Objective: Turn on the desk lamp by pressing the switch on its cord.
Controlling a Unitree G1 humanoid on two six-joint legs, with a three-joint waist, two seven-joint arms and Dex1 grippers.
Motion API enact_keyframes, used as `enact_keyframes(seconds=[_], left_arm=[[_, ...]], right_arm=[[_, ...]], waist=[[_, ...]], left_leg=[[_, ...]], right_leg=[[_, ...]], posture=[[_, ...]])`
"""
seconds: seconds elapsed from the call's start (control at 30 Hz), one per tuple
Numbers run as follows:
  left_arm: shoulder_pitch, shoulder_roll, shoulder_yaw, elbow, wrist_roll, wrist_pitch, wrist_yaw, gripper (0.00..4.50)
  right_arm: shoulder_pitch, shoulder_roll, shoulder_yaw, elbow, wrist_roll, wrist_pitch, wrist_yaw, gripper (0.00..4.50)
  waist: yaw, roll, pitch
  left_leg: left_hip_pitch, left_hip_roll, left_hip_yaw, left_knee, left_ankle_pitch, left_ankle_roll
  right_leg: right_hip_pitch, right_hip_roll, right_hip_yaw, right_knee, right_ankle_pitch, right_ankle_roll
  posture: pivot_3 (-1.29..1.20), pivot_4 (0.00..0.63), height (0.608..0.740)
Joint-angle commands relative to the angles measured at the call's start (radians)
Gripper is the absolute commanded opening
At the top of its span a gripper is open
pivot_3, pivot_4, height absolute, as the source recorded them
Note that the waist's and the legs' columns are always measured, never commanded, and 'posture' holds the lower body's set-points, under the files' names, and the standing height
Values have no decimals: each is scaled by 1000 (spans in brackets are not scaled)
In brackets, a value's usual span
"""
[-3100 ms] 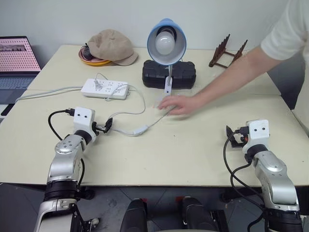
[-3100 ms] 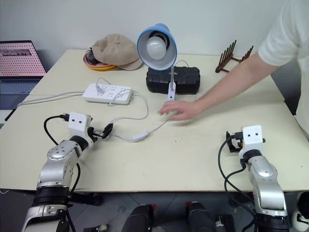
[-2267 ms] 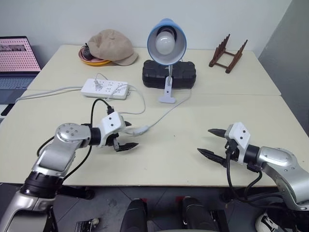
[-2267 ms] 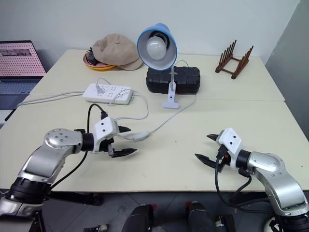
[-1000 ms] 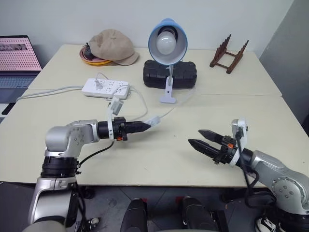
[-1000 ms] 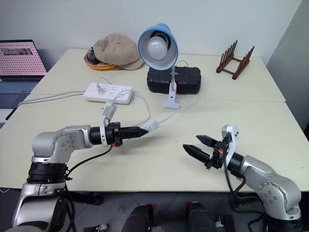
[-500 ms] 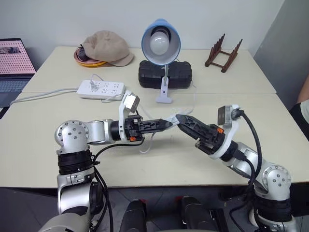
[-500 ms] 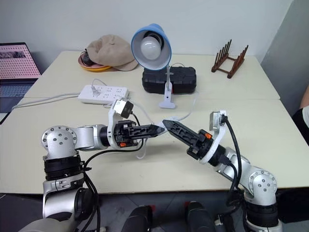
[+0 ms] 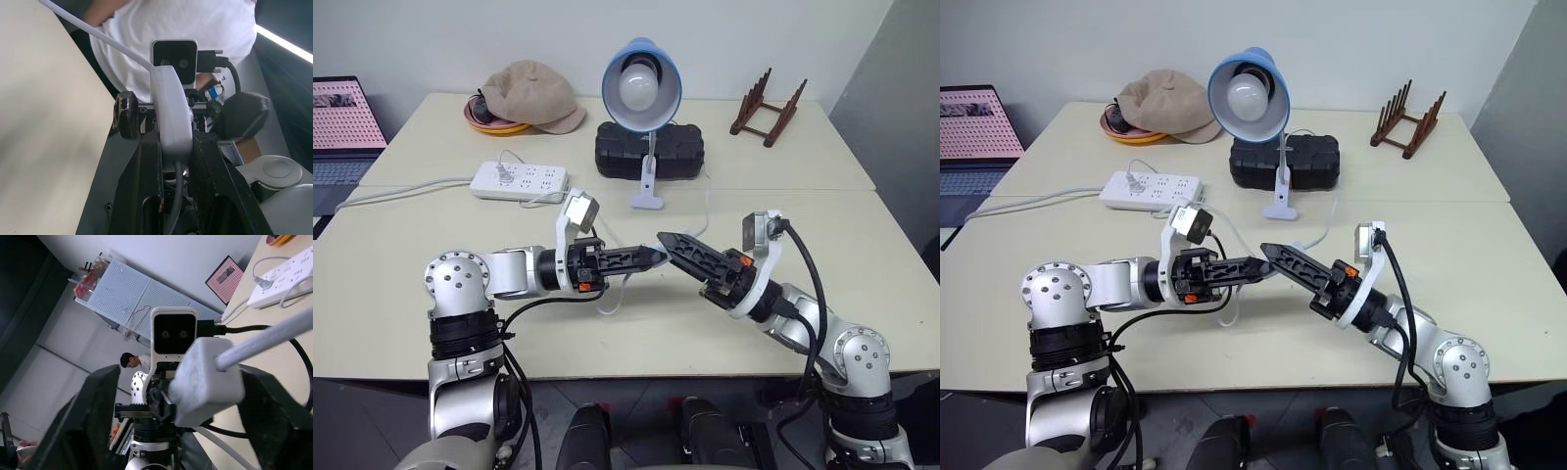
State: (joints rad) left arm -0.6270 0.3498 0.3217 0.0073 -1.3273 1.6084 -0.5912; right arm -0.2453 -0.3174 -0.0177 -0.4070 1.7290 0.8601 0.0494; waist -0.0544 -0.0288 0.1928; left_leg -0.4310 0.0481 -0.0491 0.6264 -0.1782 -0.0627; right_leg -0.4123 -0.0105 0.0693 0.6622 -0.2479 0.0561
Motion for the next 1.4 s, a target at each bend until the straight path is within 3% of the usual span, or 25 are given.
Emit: enact_keyframes(seconds=[0.03,0.3,0.37,0.8,1.07,1.4], left_arm=[[0,15,8,-13,-50,-7,5,383],[3,28,-7,-2,-67,-18,11,383],[3,30,-14,-2,-73,-22,15,383],[13,85,-69,-23,-86,-34,-14,383],[8,188,-183,-70,1,-85,-165,383],[8,276,-307,-117,116,-199,-335,383]], right_arm=[[-12,-15,-6,-18,10,-7,23,2559],[0,-53,-2,-25,2,5,42,804],[0,-68,0,-29,-7,13,53,597],[-35,-205,2,-46,-86,56,94,573],[-64,-356,-4,-6,-74,140,202,573],[-101,-453,2,15,-116,191,237,573]], waist=[[0,0,0],[1,0,0],[1,0,0],[2,0,0],[4,0,0],[5,0,0]], left_leg=[[0,0,0,0,0,0],[0,0,0,0,0,0],[0,0,0,0,0,0],[-1,0,1,-1,0,0],[-2,0,1,-3,0,0],[-3,0,2,-4,0,0]], right_leg=[[0,0,0,0,0,0],[0,0,0,-1,0,0],[0,0,0,-1,0,0],[-1,0,0,-2,0,0],[-2,0,1,-4,-1,-1],[-5,-1,1,-4,-1,-2]], posture=[[0,150,740],[0,150,740],[0,150,740],[0,150,740],[0,150,740],[0,150,740]])
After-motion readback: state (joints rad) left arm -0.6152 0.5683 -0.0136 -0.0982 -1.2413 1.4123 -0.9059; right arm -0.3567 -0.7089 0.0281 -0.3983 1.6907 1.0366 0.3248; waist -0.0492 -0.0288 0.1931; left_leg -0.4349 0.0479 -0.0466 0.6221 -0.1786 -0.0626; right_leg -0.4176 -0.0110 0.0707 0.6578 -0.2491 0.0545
